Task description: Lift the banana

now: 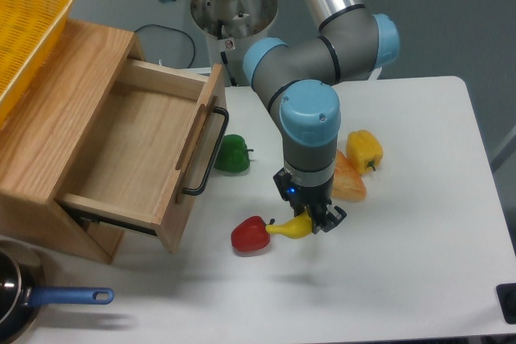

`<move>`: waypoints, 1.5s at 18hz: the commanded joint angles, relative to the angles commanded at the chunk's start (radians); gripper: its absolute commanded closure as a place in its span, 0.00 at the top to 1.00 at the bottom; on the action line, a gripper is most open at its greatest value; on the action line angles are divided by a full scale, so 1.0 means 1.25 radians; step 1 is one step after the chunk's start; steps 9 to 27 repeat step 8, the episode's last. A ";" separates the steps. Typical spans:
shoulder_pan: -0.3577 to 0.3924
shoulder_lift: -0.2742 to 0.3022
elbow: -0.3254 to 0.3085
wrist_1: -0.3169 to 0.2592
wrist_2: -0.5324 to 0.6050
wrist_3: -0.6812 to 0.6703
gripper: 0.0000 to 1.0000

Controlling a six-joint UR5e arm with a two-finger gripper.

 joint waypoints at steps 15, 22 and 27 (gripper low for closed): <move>0.001 0.000 0.001 0.000 -0.007 -0.001 0.37; 0.001 0.000 0.001 0.000 -0.007 -0.001 0.37; 0.001 0.000 0.001 0.000 -0.007 -0.001 0.37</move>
